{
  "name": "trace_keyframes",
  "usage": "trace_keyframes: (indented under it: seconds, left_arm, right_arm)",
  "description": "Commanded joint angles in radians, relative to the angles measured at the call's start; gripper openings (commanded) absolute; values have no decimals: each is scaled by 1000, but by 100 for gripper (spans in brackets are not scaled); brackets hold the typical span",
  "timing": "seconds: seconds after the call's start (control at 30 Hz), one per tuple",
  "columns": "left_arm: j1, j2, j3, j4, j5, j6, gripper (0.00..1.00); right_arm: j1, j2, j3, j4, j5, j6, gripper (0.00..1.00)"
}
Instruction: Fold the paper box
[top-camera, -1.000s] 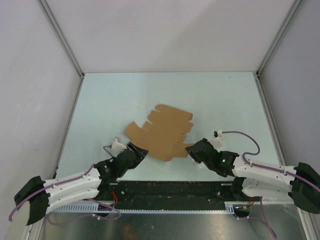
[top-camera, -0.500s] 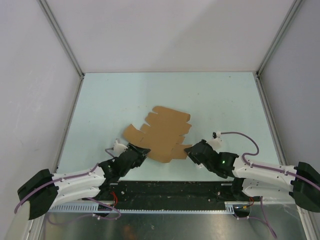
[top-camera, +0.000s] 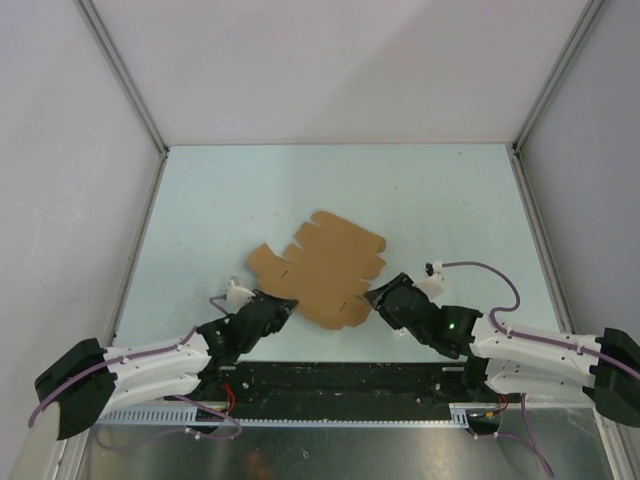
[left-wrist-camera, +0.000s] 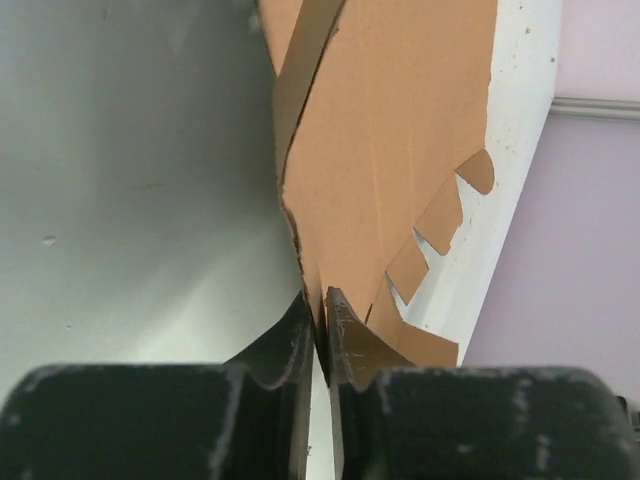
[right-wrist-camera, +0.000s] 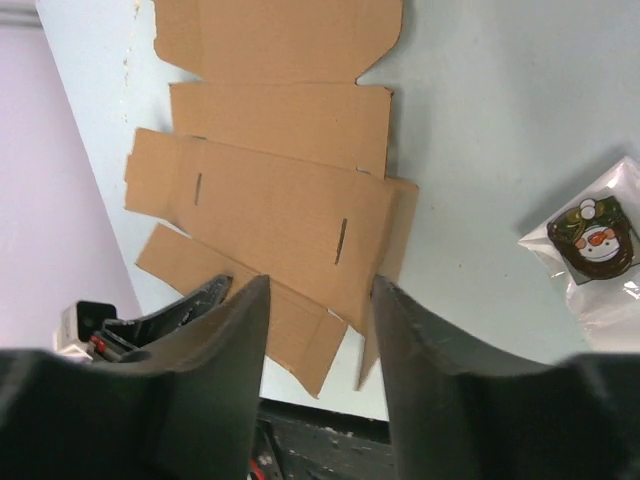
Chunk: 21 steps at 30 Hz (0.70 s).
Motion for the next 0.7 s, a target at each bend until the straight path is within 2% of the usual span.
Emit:
trace_keyframes:
  seconds: [0.0, 0.03, 0.13, 0.33, 0.67]
  left_arm:
    - [-5, -38, 42, -43, -49, 53, 10]
    - [-4, -49, 51, -72, -60, 100, 8]
    - [2, -95, 82, -110, -72, 221, 5]
    - [58, -130, 173, -209, -46, 447, 1]
    - [211, -12, 360, -240, 201, 854, 0]
  right_arm:
    - [5, -54, -6, -33, 63, -92, 58]
    - [4, -65, -4, -38, 67, -108, 65]
    - [-12, -111, 2, -62, 75, -203, 70]
    - [-45, -205, 16, -116, 77, -351, 70]
    - [-94, -222, 71, -105, 38, -609, 70]
